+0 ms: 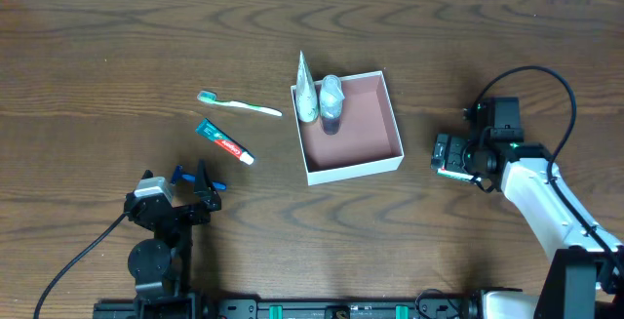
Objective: Pack container
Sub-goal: 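Move the right gripper to the green Dettol soap bar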
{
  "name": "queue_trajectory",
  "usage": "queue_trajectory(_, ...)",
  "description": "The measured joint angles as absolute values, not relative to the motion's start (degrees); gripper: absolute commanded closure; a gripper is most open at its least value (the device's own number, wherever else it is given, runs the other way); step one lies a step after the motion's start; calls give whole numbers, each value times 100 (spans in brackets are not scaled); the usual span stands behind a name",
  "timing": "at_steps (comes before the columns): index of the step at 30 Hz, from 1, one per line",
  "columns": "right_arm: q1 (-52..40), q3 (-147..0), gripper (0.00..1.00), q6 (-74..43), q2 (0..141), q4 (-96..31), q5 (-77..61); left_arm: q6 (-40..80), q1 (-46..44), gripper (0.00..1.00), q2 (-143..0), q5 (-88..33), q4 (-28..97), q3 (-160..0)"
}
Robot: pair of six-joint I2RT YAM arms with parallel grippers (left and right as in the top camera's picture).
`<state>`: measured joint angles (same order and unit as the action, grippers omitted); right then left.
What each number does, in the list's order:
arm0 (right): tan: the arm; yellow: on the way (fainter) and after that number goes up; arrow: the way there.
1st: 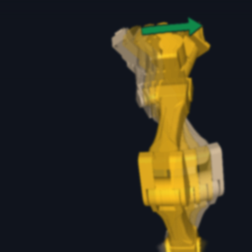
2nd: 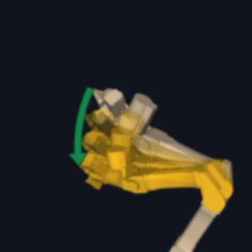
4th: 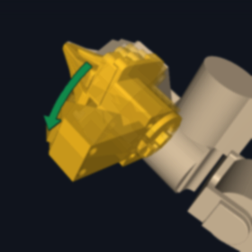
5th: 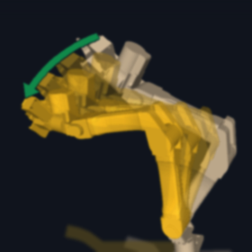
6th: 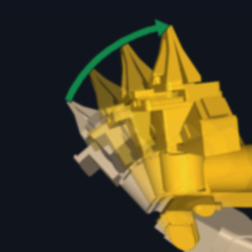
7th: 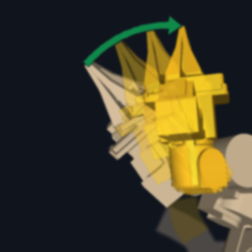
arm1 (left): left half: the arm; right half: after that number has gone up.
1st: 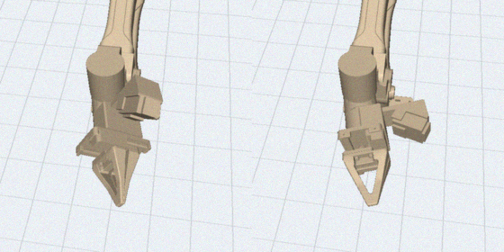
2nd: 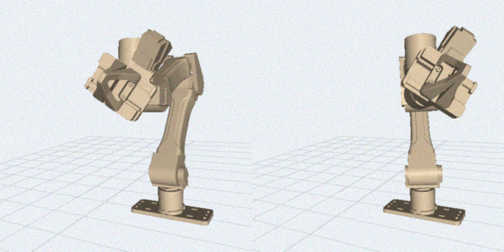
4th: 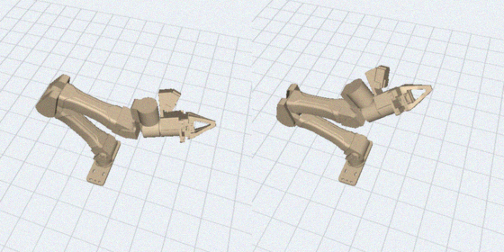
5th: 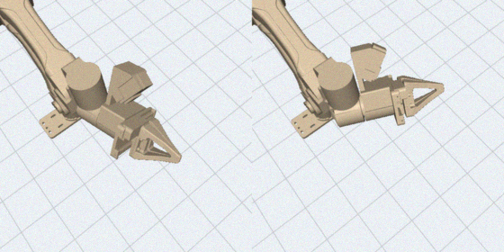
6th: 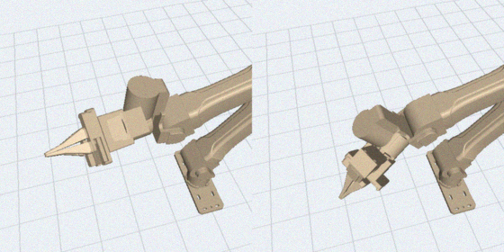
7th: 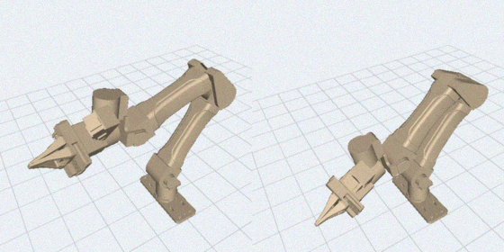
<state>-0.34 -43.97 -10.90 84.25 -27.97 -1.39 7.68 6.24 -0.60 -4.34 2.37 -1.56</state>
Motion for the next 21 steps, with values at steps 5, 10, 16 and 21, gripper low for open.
queue_trajectory(5, -34, -4309, 1, -722, 8488, -2602, -161, 768, 624, 2, -60, -434, 237, -158)
queue_trajectory(10, -34, -4300, 1, -532, 8735, -2410, -143, 768, 624, 2, -60, -434, 237, -156)
queue_trajectory(16, -34, -4303, 1, -397, 9137, -2091, -119, 768, 624, 2, -58, -434, 237, -158)
queue_trajectory(21, -34, -4311, 6, -340, 9343, -1957, -43, 768, 624, 2, -60, -434, 237, -158)
